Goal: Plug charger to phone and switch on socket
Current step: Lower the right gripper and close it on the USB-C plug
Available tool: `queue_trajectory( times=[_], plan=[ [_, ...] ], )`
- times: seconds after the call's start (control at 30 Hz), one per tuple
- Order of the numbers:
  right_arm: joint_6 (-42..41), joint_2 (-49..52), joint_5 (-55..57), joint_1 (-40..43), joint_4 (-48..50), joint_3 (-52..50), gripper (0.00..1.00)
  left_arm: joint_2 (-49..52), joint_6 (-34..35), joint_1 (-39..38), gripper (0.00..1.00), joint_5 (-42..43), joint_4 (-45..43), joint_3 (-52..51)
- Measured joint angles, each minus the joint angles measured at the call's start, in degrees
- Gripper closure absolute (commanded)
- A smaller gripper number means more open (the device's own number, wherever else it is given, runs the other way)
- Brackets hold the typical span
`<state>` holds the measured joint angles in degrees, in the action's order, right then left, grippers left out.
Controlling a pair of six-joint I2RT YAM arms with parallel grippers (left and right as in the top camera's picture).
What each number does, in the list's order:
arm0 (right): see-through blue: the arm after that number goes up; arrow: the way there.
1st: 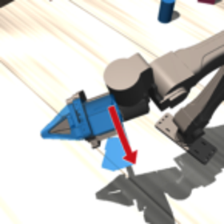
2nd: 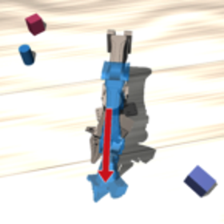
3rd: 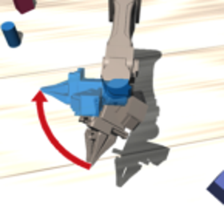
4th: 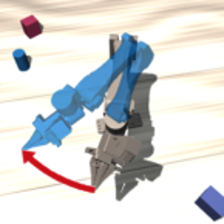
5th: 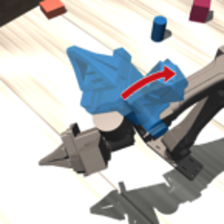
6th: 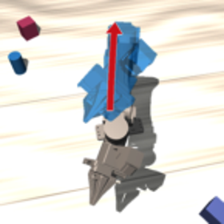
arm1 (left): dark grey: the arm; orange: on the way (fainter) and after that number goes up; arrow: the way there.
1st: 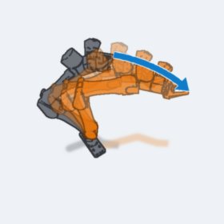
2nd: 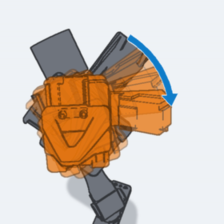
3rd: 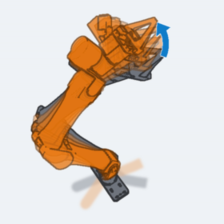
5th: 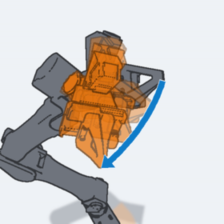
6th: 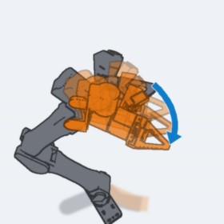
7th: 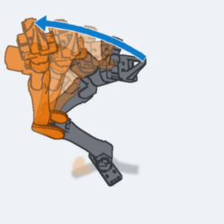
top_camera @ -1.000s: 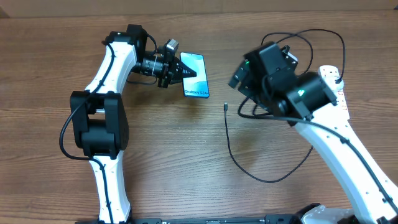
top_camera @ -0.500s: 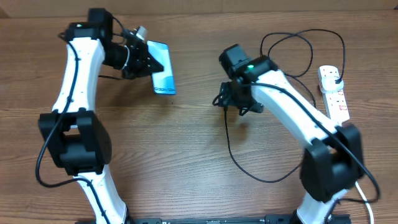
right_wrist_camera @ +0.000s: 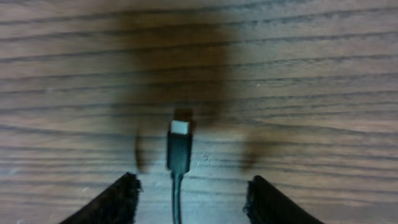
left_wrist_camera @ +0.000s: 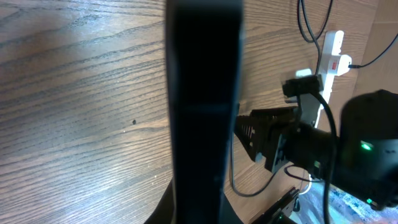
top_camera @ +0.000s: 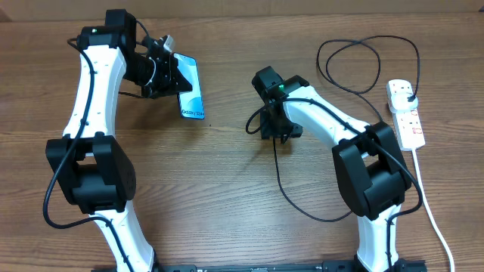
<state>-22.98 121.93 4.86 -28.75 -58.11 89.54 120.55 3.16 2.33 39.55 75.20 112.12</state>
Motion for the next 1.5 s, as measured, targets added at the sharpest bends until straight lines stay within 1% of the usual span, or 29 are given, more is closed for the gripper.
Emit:
queue_trajectory(
  times=[0.23,0.37,0.5,0.63,0.73,0.87,1.0,1.07,1.23,1.3,1.5],
  plan=[
    [0.7,0.1,-0.1,0.5,0.6,0.0,0.55,0.0,0.0,0.0,0.96,-0.2,0.0,0.0],
    [0.7,0.1,-0.6,0.5,1.3,0.0,0.56,0.0,0.0,0.0,0.96,-0.3,0.0,0.0],
    [0.7,0.7,-1.1,0.5,1.5,0.0,0.61,0.0,0.0,0.0,0.96,-0.4,0.0,0.0],
    [0.7,1.4,-1.5,0.5,1.4,0.1,0.62,0.0,0.0,0.0,0.96,-0.4,0.0,0.0],
    [0.8,1.4,-1.6,0.5,1.5,0.1,0.67,0.0,0.0,0.0,0.96,-0.4,0.0,0.0],
    [0.8,1.4,-2.1,0.5,1.2,0.1,0.68,0.0,0.0,0.0,0.96,-0.4,0.0,0.0],
    [0.7,1.4,-2.4,0.5,0.5,0.1,0.72,0.0,0.0,0.0,0.96,-0.4,0.0,0.0],
    [0.8,1.4,-2.5,0.5,0.3,0.1,0.72,0.0,0.0,0.0,0.96,-0.4,0.0,0.0],
    [0.8,1.4,-2.6,0.5,0.3,0.1,0.78,0.0,0.0,0.0,0.96,-0.4,0.0,0.0],
    [0.7,1.4,-2.6,0.5,0.5,0.1,0.83,0.0,0.0,0.0,0.96,-0.4,0.0,0.0],
    [0.7,1.4,-2.6,0.5,1.2,0.1,0.87,0.0,0.0,0.0,0.96,-0.4,0.0,0.0]
  ],
)
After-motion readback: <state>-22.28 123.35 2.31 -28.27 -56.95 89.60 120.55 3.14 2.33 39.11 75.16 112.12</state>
